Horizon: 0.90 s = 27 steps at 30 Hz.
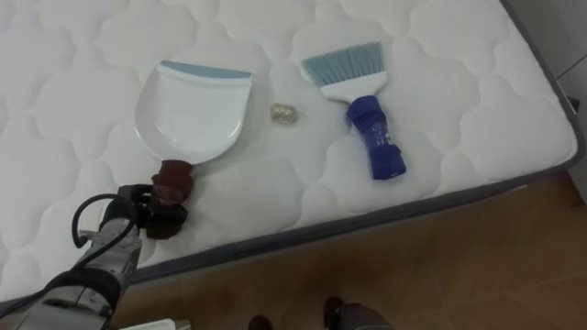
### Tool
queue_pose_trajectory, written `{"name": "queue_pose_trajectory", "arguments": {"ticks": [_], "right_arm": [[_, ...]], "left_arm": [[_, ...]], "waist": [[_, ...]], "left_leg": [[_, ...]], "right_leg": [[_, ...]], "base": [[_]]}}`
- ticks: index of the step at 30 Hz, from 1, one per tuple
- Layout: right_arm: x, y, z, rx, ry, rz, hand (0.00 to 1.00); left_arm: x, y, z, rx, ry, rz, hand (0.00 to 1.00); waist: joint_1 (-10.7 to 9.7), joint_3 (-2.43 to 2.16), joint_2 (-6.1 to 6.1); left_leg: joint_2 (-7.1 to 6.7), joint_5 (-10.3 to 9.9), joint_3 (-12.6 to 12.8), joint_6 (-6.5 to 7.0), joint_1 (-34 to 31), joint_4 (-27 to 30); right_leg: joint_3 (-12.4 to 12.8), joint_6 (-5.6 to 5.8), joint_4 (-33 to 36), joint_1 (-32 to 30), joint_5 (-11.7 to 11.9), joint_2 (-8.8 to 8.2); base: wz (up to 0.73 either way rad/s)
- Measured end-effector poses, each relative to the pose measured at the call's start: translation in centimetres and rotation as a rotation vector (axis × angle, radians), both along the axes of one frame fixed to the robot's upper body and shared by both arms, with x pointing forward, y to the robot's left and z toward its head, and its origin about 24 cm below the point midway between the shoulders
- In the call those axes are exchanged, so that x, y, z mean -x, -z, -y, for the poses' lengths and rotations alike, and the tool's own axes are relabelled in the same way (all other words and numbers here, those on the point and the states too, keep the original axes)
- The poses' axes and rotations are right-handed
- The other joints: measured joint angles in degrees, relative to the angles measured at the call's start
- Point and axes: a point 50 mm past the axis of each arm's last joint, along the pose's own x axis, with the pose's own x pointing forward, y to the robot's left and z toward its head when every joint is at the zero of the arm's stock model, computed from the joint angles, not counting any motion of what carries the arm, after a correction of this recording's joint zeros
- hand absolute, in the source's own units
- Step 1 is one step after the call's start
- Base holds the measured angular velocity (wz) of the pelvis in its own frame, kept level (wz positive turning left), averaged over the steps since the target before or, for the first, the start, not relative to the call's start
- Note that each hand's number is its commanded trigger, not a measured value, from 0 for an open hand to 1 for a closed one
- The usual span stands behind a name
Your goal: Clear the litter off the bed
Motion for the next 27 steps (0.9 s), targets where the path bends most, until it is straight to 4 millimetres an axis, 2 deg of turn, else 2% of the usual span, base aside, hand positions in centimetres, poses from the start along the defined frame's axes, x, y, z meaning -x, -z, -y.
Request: {"name": "queue_pose_trajectory", "arguments": {"ticks": [20,23,27], "right_arm": [[-0.25,-0.01,-0.12,-0.023,0.060,0.020,0.00],[-0.29,-0.01,-0.17,-0.027,0.063,0.023,0.00],[-0.58,-0.10,-0.19,-0.051,0.116,0.060,0.00]], "left_arm": [[-0.07,-0.04,0.10,-0.021,0.010,0.003,1.00],[-0.12,-0.11,0.05,-0.041,0.026,-0.001,1.00],[-0.25,-0.28,0.00,-0.089,0.078,-0.009,1.00]], "waist": [[0.32,-0.02,0.05],[0.80,-0.11,0.60],[1.72,-0.09,1.23]], "left_leg": [[0.31,0.00,0.23,-0.01,0.29,0.08],[0.88,-0.01,0.29,-0.02,0.36,0.05],[0.97,0.00,0.40,-0.05,0.48,-0.12]], "right_leg": [[-0.62,-0.02,-0.21,0.69,-0.01,0.03],[-0.68,-0.16,-1.25,1.23,0.32,0.52],[-0.76,-0.17,-1.40,1.46,0.33,0.77]], "base": [[0.01],[0.00],[0.01]]}}
